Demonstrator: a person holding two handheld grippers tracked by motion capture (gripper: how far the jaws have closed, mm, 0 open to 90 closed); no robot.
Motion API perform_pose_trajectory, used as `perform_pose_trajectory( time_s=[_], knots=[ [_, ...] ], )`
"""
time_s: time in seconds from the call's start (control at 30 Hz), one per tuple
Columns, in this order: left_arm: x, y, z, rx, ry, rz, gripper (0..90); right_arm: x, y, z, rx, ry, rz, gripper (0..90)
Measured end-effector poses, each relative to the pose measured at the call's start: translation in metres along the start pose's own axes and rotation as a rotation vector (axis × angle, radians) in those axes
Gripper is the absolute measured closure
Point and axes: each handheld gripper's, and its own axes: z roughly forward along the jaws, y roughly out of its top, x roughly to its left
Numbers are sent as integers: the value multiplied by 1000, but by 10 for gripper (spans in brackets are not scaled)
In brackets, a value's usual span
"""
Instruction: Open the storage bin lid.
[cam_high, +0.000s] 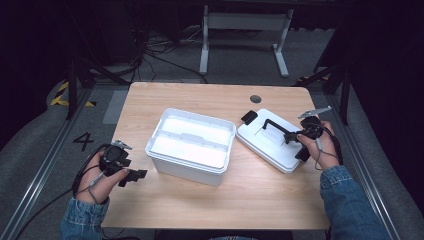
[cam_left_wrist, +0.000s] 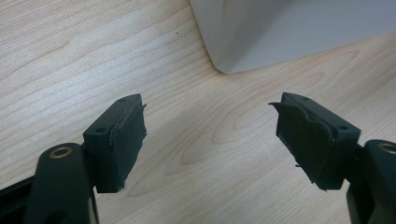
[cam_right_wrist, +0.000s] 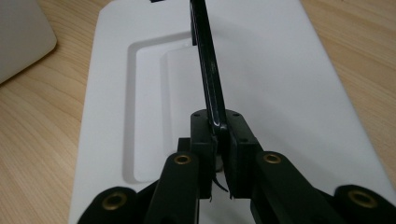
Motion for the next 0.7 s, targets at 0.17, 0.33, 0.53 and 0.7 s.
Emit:
perform_pose_trajectory(
  time_s=[0.17, 0.33, 0.53, 0.7],
  knots=[
    [-1, -1, 2, 9, -9, -3, 247, -4, -6, 6, 15, 7, 18, 834],
    [-1, -2, 0, 11, -13, -3, 246, -10, -9, 6, -11, 29, 52, 815],
    [-1, -2, 1, 11, -14, -7, 246, -14, -9, 1, -48, -20, 48, 628],
    [-1, -3, 1, 10, -13, -6, 246, -12, -7, -6, -81, -34, 42, 561]
  ],
)
